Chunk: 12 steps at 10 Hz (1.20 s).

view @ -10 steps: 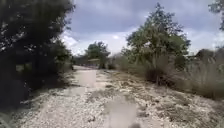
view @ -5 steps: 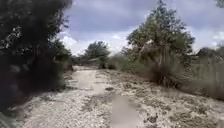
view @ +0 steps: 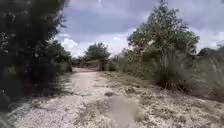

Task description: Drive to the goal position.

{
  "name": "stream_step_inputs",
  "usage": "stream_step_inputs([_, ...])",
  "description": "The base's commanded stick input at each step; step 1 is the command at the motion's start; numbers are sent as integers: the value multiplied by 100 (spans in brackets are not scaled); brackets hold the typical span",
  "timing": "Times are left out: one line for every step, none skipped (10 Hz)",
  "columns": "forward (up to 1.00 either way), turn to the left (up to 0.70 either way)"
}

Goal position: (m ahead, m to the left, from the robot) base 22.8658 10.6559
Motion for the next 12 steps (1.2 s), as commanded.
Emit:
stream_step_inputs([50, 1])
stream_step_inputs([50, 1])
stream_step_inputs([50, 1])
stream_step_inputs([50, 1])
stream_step_inputs([50, 1])
stream_step_inputs([50, 1])
stream_step_inputs([50, 1])
stream_step_inputs([50, 1])
stream_step_inputs([50, 20])
stream_step_inputs([50, 47])
stream_step_inputs([50, 50])
stream_step_inputs([50, 51])
